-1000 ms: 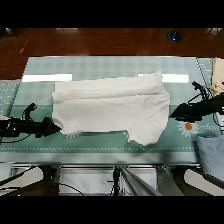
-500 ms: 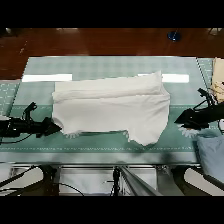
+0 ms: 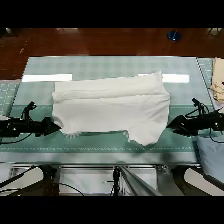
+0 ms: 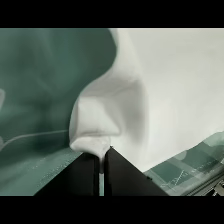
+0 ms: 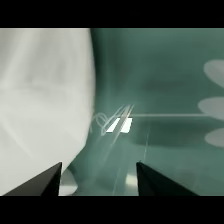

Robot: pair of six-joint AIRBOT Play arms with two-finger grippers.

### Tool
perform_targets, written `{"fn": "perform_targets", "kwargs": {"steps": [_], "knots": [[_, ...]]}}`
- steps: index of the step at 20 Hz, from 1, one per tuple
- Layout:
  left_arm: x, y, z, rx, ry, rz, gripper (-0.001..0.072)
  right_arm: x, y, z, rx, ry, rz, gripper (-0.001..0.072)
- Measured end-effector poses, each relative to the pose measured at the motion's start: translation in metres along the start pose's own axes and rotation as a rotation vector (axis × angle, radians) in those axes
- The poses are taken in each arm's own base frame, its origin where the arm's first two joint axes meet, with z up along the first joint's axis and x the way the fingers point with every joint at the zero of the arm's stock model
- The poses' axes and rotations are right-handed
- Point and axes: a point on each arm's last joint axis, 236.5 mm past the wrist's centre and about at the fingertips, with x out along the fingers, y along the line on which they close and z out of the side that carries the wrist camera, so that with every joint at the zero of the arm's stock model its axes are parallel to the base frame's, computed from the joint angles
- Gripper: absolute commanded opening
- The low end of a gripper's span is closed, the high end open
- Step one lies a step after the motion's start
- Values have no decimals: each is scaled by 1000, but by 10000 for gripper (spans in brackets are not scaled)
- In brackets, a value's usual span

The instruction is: Fold the shirts.

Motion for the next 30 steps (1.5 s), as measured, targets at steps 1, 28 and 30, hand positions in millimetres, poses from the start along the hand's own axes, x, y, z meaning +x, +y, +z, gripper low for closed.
{"fn": "perform_targets", "kwargs": {"steps": [1,28,30], "knots": [[0,0,0,0,0,0,37,4,2,4,-9,-16,-3,512],[-104,-138,129,353,-455,-39,36,-101,167,177,-342,-610,65,23],[-99,-134,140,332,-468,-31,36,-103,172,197,-342,-626,71,23]]}}
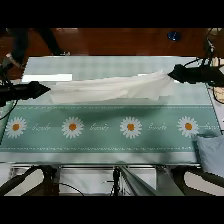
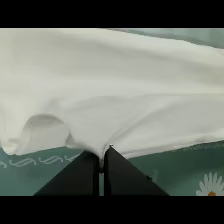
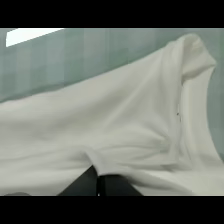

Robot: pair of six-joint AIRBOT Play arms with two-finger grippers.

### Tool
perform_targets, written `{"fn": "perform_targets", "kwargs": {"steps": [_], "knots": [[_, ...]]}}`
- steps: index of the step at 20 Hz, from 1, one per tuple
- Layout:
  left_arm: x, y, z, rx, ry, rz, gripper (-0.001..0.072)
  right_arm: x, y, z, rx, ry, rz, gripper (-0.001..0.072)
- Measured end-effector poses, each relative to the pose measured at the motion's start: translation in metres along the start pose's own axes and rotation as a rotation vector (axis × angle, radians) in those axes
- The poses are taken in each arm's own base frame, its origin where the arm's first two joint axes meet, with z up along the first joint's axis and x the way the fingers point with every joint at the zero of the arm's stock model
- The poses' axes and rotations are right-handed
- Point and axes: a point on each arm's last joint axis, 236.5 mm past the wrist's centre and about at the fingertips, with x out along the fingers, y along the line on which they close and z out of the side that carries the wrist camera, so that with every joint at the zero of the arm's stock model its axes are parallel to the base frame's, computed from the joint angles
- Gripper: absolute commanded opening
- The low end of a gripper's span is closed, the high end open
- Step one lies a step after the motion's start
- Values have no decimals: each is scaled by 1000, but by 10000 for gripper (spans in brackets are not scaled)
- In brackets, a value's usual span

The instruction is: Fold the shirts.

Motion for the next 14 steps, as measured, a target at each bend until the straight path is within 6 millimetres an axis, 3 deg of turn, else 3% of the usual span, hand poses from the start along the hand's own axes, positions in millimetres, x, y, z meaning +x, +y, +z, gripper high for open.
{"fn": "perform_targets", "kwargs": {"steps": [3,7,14], "knots": [[16,16,6,-31,3,20,37,22,-11,9,11,10,-5,23],[38,29,23,-61,7,14,37,53,-24,6,-1,31,-18,23],[79,24,67,-14,6,-22,39,97,-31,5,-25,-7,-53,24]]}}
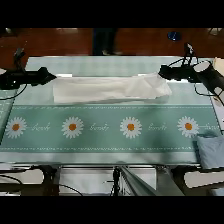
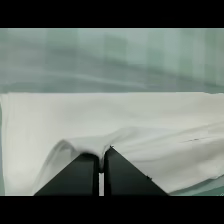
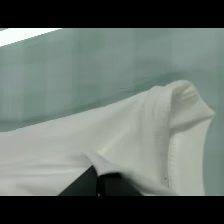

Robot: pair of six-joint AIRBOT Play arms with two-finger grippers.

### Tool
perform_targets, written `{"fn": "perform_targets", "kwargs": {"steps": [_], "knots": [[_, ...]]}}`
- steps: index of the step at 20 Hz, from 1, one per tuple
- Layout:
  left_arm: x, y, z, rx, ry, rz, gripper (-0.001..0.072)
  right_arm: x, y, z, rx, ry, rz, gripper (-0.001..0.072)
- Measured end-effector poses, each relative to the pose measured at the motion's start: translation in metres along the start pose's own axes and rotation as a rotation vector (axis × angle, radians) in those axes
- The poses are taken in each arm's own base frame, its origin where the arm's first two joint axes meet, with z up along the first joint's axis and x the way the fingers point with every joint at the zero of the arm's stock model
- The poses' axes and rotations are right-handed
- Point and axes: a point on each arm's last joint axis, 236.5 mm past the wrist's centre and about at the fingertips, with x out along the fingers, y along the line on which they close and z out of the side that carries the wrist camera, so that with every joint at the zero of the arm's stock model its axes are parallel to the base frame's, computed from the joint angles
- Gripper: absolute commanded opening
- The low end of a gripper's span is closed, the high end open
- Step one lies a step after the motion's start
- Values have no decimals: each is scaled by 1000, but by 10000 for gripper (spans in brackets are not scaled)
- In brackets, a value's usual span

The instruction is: Fold the shirts.

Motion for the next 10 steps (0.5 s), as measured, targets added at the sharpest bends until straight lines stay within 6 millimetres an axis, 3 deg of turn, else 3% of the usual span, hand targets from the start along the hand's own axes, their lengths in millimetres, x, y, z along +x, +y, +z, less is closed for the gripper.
{"fn": "perform_targets", "kwargs": {"steps": [6,10], "knots": [[32,11,-11,-36,76,-18,38,13,-9,8,-9,-54,-35,25],[38,19,-22,-60,119,-10,38,15,-13,8,-36,-55,-53,25]]}}
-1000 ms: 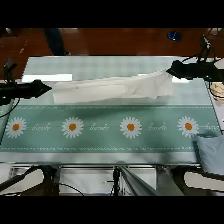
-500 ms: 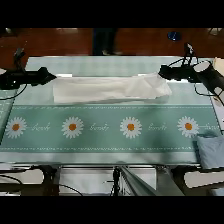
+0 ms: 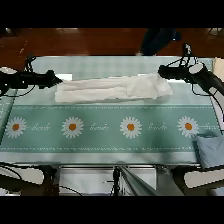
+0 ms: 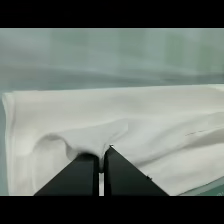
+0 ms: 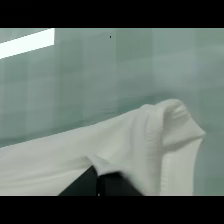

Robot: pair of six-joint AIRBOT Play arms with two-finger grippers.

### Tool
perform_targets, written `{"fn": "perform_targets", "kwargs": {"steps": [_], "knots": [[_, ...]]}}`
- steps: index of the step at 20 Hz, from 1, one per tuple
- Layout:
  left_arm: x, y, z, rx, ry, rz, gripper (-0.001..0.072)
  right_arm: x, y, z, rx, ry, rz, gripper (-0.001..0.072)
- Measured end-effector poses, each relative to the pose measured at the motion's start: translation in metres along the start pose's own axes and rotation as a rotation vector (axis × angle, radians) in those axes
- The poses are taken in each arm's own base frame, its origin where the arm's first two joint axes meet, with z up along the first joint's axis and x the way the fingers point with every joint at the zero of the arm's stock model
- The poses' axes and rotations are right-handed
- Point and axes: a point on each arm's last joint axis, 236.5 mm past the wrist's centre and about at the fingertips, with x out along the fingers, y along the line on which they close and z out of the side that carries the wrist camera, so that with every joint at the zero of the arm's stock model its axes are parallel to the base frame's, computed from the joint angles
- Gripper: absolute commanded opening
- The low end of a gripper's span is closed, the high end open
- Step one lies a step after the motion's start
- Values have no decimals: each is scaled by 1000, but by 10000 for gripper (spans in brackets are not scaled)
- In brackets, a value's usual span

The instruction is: Fold the shirts.

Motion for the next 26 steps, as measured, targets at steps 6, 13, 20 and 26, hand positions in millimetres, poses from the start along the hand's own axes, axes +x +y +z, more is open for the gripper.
{"fn": "perform_targets", "kwargs": {"steps": [6,13,20,26], "knots": [[-1,15,-24,2,105,47,131,0,-7,-4,-52,16,-27,155],[-29,8,-18,21,139,42,345,-27,-17,4,-14,35,-29,548],[-88,-4,36,82,-17,71,336,-64,-90,7,143,168,-45,584],[-85,-30,33,134,3,50,330,-45,-86,-16,231,342,157,585]]}}
